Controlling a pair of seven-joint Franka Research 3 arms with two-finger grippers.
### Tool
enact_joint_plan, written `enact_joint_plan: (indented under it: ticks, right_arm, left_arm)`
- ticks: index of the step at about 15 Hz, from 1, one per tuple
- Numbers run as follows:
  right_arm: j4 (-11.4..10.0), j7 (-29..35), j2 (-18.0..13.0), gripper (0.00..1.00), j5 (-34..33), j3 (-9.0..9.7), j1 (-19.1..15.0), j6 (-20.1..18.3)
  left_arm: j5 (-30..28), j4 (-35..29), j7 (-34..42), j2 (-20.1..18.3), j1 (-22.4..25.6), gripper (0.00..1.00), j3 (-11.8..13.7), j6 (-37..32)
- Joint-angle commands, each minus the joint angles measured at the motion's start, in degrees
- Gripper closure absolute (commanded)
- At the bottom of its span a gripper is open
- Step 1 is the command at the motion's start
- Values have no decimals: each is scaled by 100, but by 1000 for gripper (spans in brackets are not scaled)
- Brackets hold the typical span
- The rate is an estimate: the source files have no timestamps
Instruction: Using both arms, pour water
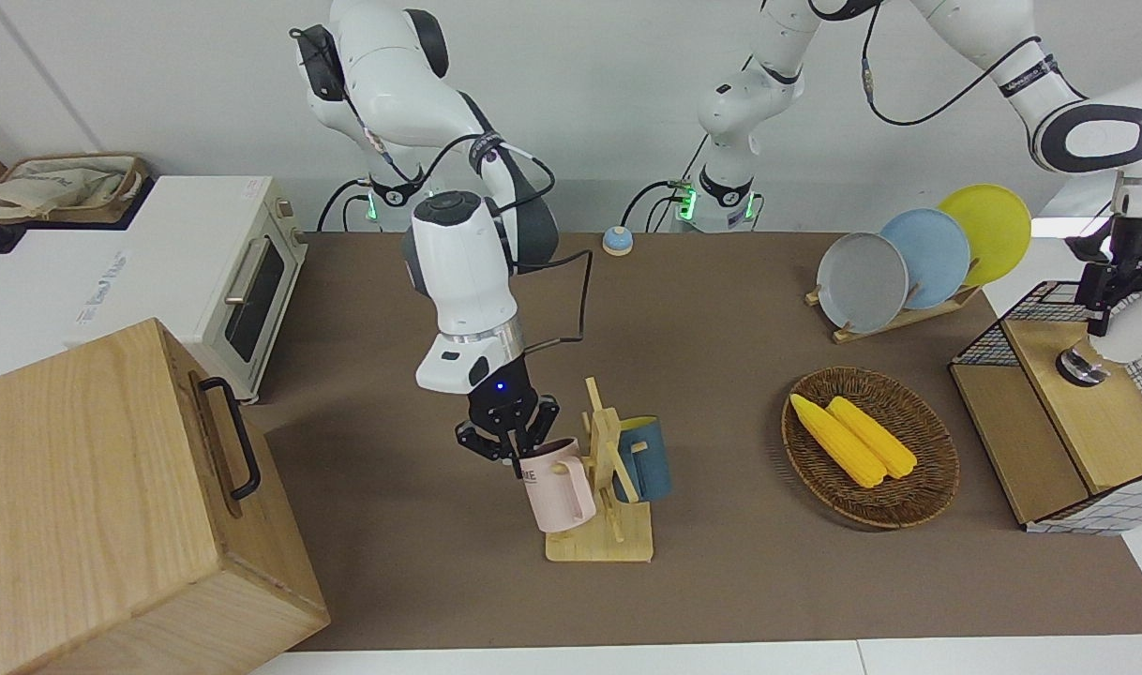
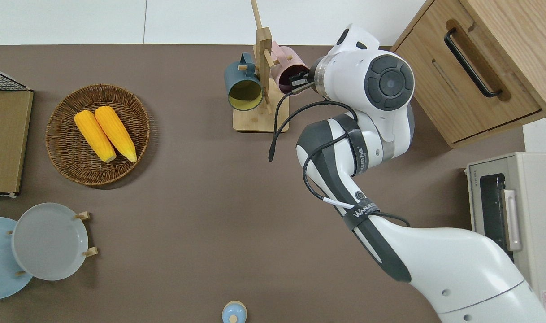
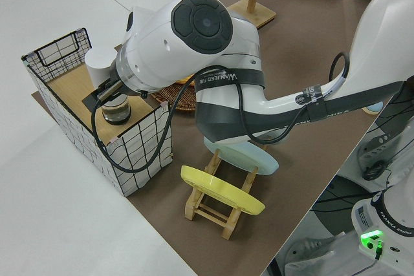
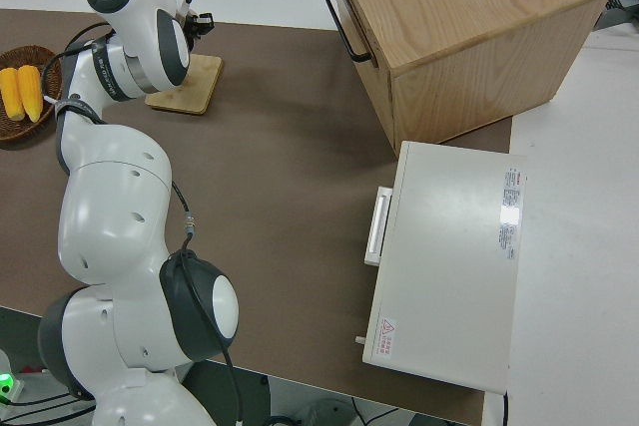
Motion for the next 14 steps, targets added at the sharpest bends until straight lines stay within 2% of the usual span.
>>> enact_joint_plan:
  ticks: [1, 6, 8, 10, 12, 14]
  right_arm:
    - [160, -122, 34, 1000, -110, -18, -113, -296]
    - [151, -464, -282, 1000, -286, -45, -280, -893]
    - [151, -588, -353, 1000, -286, -45, -368, -1052]
    - [151, -789, -379, 1000, -277, -36, -508, -1123]
    - [151, -1009, -432, 1000, -277, -27, -649, -1245]
    - [151, -1063, -467, 1000, -268, -1, -754, -1281]
  left_arm:
    - [-207, -93, 177, 79, -60, 7, 19, 204]
    - [-216, -84, 229, 176, -60, 21, 2, 195]
    - [-268, -75, 229, 211, -68, 300, 2, 204]
    - [-357, -23, 177, 220, -69, 678, 2, 195]
    - [-348, 65, 98, 220, -69, 972, 1, 195]
    - [-348, 214, -51, 246, -69, 1000, 1, 187]
